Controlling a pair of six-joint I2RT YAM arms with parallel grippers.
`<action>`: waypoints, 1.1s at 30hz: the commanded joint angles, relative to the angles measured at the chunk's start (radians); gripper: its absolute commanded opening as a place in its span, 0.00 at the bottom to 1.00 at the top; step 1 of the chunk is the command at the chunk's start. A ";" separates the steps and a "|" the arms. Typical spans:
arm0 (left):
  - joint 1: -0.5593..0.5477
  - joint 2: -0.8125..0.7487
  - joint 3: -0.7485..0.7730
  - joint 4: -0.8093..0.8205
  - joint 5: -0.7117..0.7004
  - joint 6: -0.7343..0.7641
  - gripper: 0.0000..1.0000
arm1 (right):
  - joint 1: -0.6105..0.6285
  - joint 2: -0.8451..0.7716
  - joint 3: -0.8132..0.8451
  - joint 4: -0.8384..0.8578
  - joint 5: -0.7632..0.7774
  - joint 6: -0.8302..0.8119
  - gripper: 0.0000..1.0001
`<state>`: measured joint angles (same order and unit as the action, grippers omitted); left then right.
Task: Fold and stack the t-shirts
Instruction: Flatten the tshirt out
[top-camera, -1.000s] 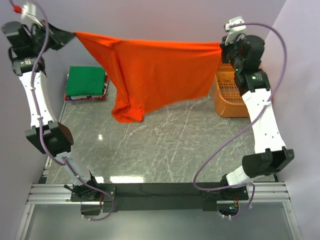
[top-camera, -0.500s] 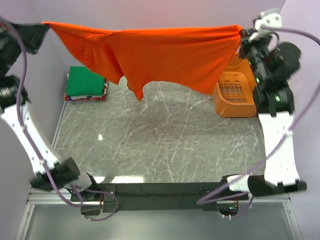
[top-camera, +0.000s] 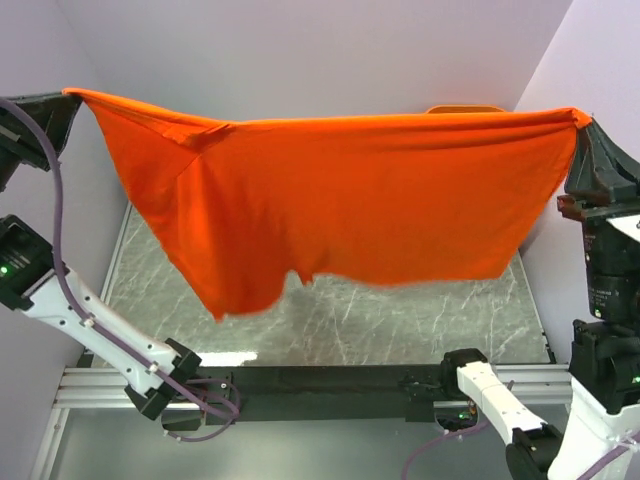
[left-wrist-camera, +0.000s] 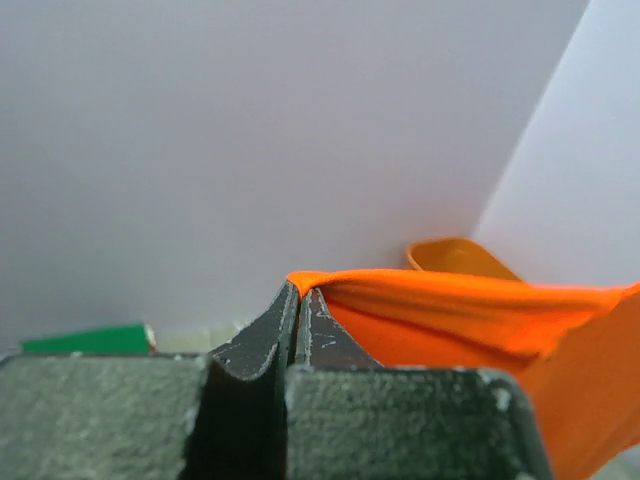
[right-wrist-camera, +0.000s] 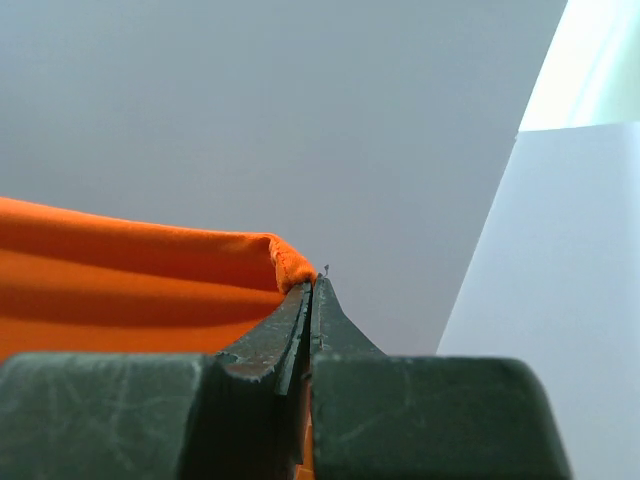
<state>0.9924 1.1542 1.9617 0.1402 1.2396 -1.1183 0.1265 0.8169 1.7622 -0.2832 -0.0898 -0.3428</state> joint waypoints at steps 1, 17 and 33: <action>0.017 0.059 -0.145 0.047 0.086 -0.131 0.01 | -0.005 0.054 -0.087 -0.016 0.038 -0.065 0.00; -0.389 -0.010 -0.862 -0.597 -0.426 0.844 0.01 | 0.099 0.413 -0.578 0.236 -0.021 -0.110 0.00; -0.684 0.372 -0.574 -0.577 -0.839 0.707 0.01 | 0.101 0.815 -0.356 0.204 0.048 -0.127 0.00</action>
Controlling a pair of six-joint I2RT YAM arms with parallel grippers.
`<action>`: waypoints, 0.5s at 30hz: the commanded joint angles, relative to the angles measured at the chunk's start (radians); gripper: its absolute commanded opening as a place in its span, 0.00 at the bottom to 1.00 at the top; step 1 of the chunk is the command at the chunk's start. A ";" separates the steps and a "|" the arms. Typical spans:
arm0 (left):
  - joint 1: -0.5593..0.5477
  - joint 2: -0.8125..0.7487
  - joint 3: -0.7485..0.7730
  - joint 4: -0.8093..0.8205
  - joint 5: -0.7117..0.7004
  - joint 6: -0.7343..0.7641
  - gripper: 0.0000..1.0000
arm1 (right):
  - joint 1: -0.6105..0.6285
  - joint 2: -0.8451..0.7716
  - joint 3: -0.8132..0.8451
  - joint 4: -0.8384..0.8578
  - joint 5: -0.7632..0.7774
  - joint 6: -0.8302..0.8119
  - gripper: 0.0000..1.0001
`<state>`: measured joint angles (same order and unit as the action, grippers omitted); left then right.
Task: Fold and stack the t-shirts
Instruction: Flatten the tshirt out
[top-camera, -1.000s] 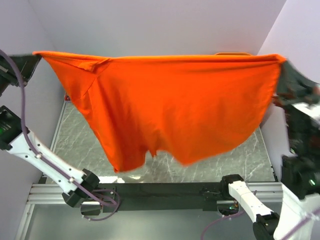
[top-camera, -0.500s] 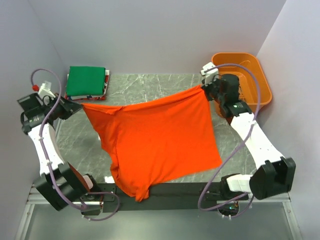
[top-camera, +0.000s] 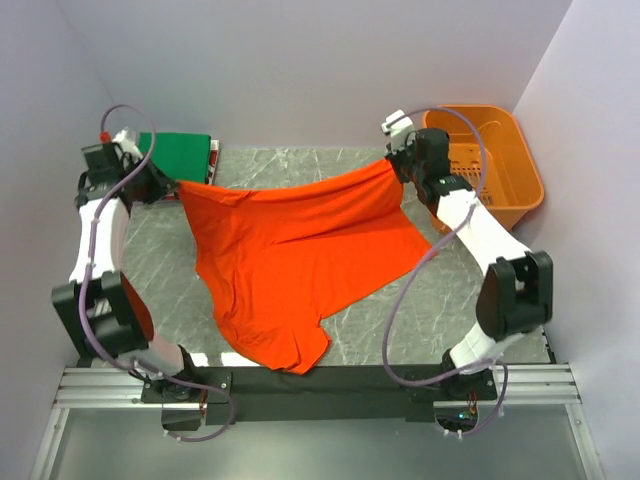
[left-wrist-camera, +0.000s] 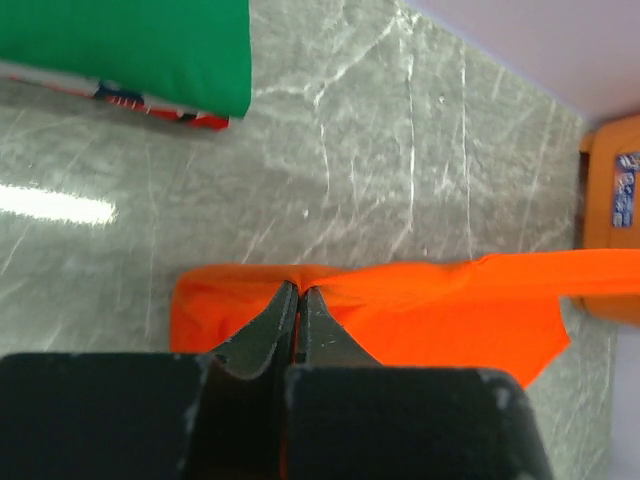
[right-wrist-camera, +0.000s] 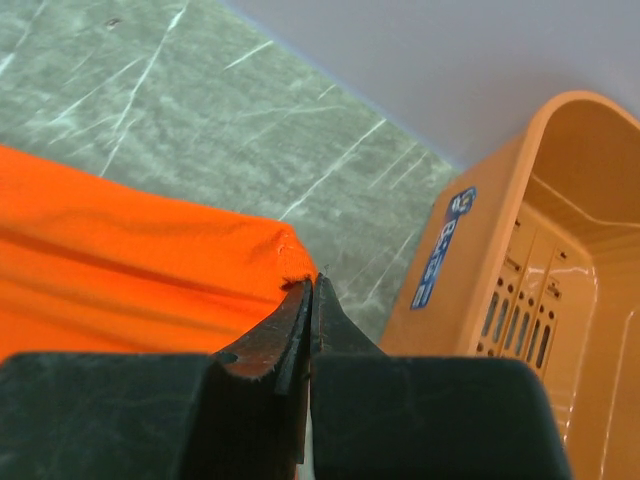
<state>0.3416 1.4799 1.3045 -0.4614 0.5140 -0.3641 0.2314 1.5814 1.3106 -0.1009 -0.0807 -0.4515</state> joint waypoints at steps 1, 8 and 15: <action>-0.042 0.092 0.102 0.017 -0.124 -0.074 0.01 | -0.004 0.072 0.116 0.011 0.039 -0.018 0.00; -0.073 0.249 0.226 0.017 -0.219 -0.206 0.01 | -0.006 0.282 0.317 -0.048 0.070 -0.013 0.00; -0.084 0.313 0.335 0.004 -0.250 -0.239 0.01 | -0.007 0.488 0.565 -0.157 0.097 -0.010 0.00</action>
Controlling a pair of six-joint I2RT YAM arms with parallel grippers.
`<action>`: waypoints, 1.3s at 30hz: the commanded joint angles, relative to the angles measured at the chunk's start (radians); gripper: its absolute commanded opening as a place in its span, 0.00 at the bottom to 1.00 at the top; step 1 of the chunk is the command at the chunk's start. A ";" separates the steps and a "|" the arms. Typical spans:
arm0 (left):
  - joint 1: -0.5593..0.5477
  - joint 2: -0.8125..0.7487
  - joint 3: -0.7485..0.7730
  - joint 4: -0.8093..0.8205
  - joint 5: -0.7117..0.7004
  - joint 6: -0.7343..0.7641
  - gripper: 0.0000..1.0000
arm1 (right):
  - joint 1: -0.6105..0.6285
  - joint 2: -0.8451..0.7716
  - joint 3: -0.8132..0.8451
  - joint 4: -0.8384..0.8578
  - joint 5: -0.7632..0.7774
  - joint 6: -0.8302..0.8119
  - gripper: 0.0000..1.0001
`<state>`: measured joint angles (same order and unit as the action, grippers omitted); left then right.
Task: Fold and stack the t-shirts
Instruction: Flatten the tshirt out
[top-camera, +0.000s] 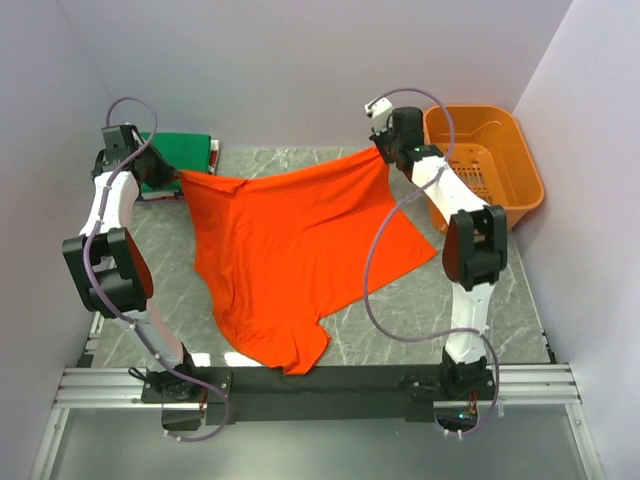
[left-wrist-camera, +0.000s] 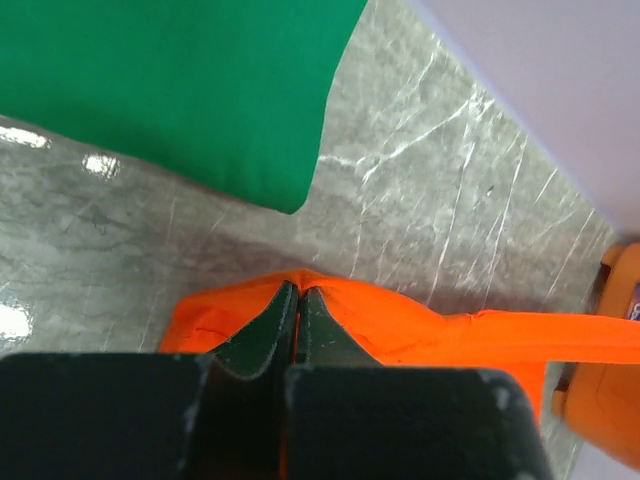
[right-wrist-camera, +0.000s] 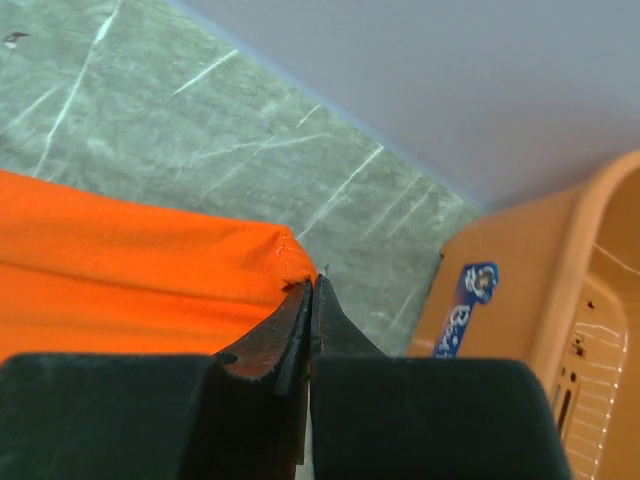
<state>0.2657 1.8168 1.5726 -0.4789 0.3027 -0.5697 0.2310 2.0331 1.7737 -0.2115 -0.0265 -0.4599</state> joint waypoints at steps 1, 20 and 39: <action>-0.011 -0.031 0.064 0.020 -0.049 -0.027 0.01 | -0.007 0.076 0.154 -0.055 0.046 0.000 0.00; -0.161 -0.298 -0.325 -0.099 -0.031 -0.021 0.01 | -0.016 0.185 0.213 -0.022 0.105 -0.010 0.00; -0.322 -0.488 -0.648 -0.245 0.087 -0.059 0.01 | -0.048 0.093 0.009 -0.002 0.151 0.000 0.00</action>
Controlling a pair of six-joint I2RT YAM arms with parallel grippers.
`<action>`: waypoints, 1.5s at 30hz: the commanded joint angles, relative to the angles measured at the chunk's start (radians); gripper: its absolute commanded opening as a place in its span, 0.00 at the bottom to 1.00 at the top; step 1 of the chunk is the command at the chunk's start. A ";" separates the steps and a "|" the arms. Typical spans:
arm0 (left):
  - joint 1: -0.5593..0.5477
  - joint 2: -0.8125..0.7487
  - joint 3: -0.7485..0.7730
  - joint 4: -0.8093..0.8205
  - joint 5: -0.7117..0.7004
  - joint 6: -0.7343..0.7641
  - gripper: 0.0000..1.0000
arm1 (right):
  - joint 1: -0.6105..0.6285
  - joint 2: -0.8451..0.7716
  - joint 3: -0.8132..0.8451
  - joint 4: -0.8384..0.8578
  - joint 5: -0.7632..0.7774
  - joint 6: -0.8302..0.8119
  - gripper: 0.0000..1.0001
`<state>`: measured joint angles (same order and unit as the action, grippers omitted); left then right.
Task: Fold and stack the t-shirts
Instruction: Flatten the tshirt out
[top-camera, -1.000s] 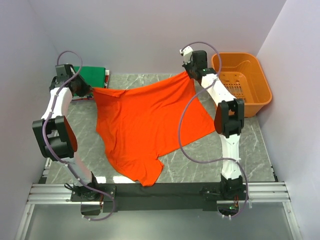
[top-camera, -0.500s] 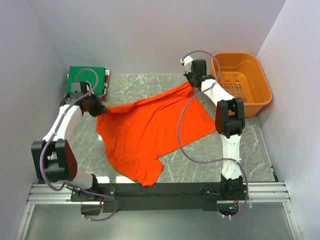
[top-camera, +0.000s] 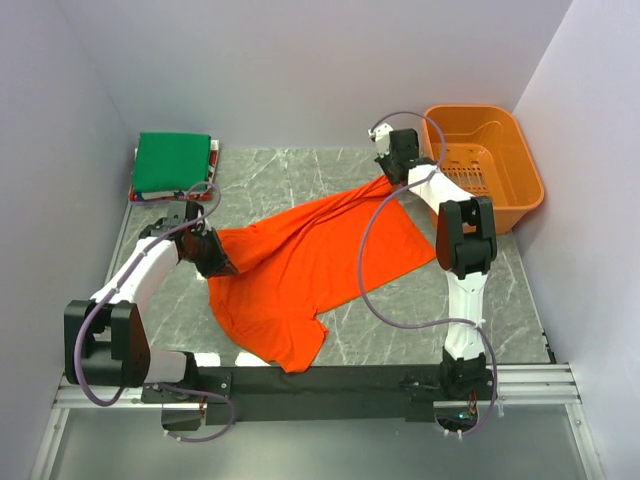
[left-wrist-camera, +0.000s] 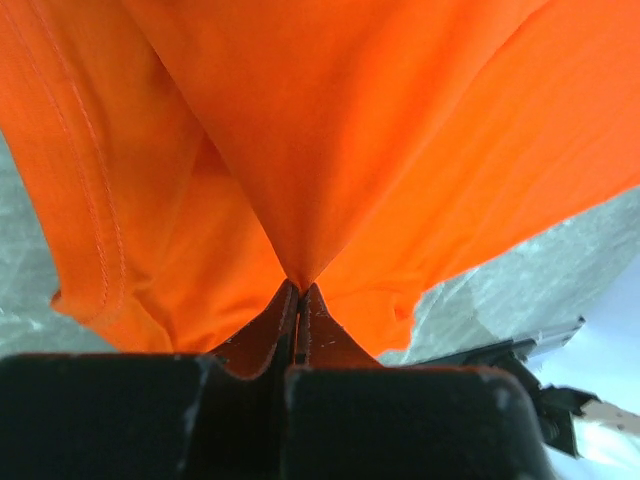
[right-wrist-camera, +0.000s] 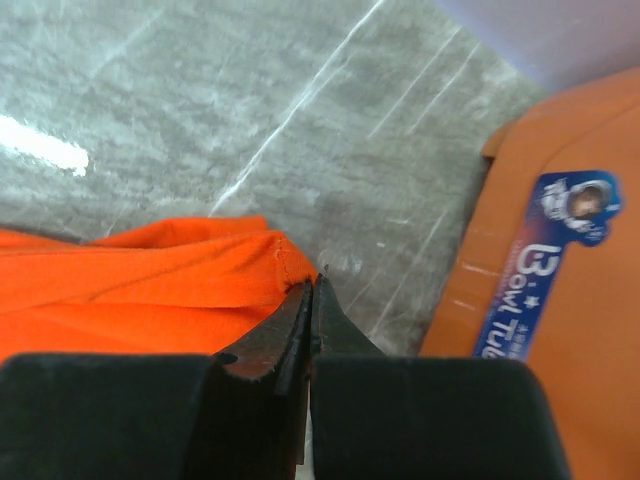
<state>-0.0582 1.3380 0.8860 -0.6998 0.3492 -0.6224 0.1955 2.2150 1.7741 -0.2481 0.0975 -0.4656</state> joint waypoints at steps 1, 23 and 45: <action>0.001 -0.010 0.078 -0.045 0.059 -0.002 0.00 | -0.013 -0.093 0.030 0.023 0.016 0.008 0.00; 0.017 -0.145 0.103 -0.170 0.076 0.029 0.00 | -0.031 -0.163 -0.058 -0.042 -0.093 -0.073 0.00; 0.276 0.696 1.157 0.089 0.232 0.122 0.00 | -0.036 -0.086 0.282 -0.154 -0.019 0.059 0.00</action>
<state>0.2230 2.0003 1.9831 -0.6651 0.5194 -0.5129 0.1722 2.1609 2.1345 -0.4503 -0.0216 -0.4118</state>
